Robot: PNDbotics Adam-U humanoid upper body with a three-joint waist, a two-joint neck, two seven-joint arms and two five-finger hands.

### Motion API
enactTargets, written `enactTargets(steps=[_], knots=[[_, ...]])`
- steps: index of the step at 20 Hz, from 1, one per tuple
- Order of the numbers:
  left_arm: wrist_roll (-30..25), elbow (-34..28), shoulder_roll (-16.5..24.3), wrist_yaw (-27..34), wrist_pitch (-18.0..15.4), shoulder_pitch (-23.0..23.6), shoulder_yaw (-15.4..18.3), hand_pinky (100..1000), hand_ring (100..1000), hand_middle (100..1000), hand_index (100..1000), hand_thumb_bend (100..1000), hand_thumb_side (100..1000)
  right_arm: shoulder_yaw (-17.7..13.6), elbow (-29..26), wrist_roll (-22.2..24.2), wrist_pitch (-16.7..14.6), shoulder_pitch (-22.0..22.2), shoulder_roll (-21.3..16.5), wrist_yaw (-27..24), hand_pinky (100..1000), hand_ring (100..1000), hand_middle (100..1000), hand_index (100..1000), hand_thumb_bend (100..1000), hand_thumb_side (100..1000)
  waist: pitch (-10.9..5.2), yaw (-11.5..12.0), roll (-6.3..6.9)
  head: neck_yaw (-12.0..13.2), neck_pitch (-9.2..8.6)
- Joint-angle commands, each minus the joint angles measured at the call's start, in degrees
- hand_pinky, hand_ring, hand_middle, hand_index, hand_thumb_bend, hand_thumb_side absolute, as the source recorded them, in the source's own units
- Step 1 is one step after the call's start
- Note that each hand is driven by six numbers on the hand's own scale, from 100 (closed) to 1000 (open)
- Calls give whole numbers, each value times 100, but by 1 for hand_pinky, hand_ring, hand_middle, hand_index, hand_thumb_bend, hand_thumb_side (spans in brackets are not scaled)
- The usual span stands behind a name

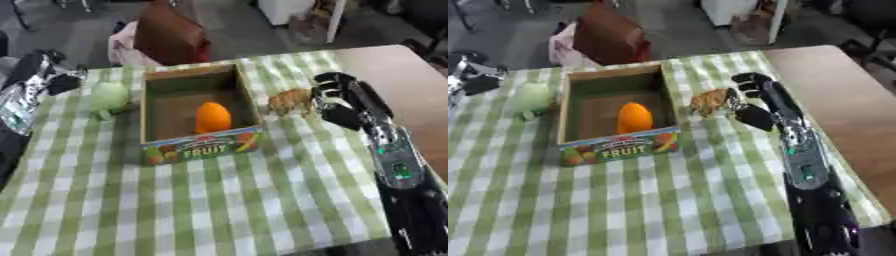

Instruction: Pick up objects on the table and place them in the box.

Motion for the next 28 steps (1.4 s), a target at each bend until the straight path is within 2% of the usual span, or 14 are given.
enactTargets(steps=[1,4,9,14,18,20,21,22,23,24,25,27,28], knots=[[-65,-197,-9,-420,-178,-57,20,711,734,770,862,394,465,13,-66,23,-27,-110,-30,31,832,824,787,798,100,332,-59,-12,-6,4,23],[-181,-269,-99,-636,-309,-23,-3,714,738,775,873,425,377,17,-55,27,-40,-124,-31,34,833,825,787,798,100,332,-30,-27,-14,6,32],[-269,-304,-176,-956,-308,50,-30,720,741,779,885,391,266,16,-39,22,-51,-130,-43,42,833,825,787,798,100,333,-1,-30,-12,7,60],[-626,-203,-252,-1230,-234,153,-42,731,750,795,900,403,283,17,-34,30,-56,-119,-42,50,833,826,788,797,100,334,7,-19,-11,42,105],[-888,-154,-299,-1396,-207,212,-38,730,746,797,910,400,304,13,-32,29,-58,-118,-43,55,834,826,788,797,100,335,15,-13,-12,189,128],[-990,-140,-314,-1470,-186,229,-36,715,696,751,888,341,222,10,-31,28,-57,-117,-43,58,834,826,788,797,100,335,18,-9,-12,240,139],[-1025,-139,-319,-1507,-175,235,-35,687,621,665,841,289,142,9,-30,27,-56,-117,-42,59,834,826,788,797,100,335,19,-6,-13,258,144],[-1047,-144,-322,-1551,-160,240,-36,671,586,619,813,259,142,8,-30,27,-56,-117,-41,60,834,826,788,797,100,335,18,-4,-14,275,145],[-1053,-152,-326,-1596,-145,246,-36,638,519,541,751,176,142,7,-31,27,-55,-117,-38,60,834,826,788,797,100,335,17,-1,-15,288,146],[-1046,-162,-328,-1644,-133,252,-37,616,485,502,715,122,146,5,-32,25,-54,-116,-36,61,834,826,788,797,100,335,16,1,-17,299,146],[-1014,-179,-328,-1682,-119,255,-32,566,396,398,614,100,165,3,-33,23,-53,-116,-35,62,834,826,788,796,100,335,15,4,-19,310,147],[-820,-239,-330,-1715,-57,262,0,518,304,285,516,100,193,-2,-33,19,-48,-115,-33,62,834,826,788,796,100,335,11,12,-24,335,153],[-658,-277,-332,-1687,-2,267,22,507,287,261,496,100,197,-4,-34,17,-47,-113,-32,62,834,826,788,796,100,335,8,17,-27,345,155]])
